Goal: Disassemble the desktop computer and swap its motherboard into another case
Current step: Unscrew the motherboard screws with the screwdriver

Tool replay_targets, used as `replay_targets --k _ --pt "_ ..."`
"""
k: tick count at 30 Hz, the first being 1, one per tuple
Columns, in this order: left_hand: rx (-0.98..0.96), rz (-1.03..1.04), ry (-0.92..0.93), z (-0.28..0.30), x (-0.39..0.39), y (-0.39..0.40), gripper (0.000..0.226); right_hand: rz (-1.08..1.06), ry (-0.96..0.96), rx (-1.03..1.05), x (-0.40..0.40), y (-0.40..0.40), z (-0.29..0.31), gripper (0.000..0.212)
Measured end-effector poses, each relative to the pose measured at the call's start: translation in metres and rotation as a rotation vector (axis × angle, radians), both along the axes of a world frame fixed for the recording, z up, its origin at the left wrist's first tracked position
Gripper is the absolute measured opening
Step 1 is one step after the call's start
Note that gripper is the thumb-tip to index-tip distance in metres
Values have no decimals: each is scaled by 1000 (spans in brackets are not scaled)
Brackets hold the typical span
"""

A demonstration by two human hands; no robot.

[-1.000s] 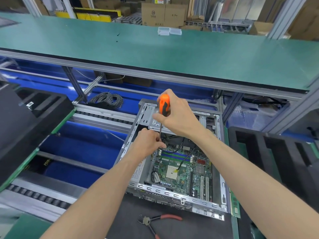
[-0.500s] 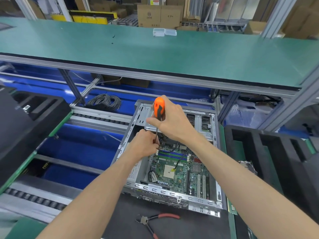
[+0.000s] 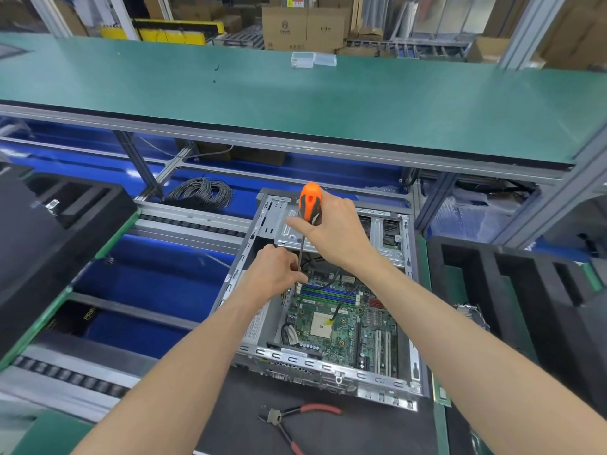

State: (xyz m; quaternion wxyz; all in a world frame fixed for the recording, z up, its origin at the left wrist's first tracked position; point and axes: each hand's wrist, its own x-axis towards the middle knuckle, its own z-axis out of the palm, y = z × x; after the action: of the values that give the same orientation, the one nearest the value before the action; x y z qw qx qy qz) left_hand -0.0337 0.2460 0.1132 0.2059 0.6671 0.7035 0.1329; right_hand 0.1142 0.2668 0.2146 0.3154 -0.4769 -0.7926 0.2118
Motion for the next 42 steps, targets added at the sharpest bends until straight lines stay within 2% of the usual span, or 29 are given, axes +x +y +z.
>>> replay_targets --k 7,13,18,20,23,27,30,34,39,42 --pt "-28 -97 60 4 3 -1 5 -48 83 33 14 -4 5 39" --pt "-51 -157 162 7 7 -4 23 -49 133 18 32 -8 10 41" --pt "-56 -302 387 1 28 -9 34 -99 121 51 52 -13 16 41" --pt "-99 -279 420 -7 45 -11 37 -116 124 62 60 -13 18 43" --pt "-171 -169 326 -18 63 -11 33 -141 146 68 72 -14 21 43" --pt "-210 6 85 -37 72 -13 23 -143 174 71 82 -15 23 41" --pt "-198 84 -47 -48 72 -9 26 -145 176 65 85 -15 22 39" --pt "-185 85 -122 -53 70 -7 33 -155 196 61 85 -16 19 39" --pt "-187 101 -161 -57 71 -6 14 -157 257 49 84 -16 19 39" --pt "-244 132 -90 -58 69 -7 4 -185 230 70 85 -14 23 38"
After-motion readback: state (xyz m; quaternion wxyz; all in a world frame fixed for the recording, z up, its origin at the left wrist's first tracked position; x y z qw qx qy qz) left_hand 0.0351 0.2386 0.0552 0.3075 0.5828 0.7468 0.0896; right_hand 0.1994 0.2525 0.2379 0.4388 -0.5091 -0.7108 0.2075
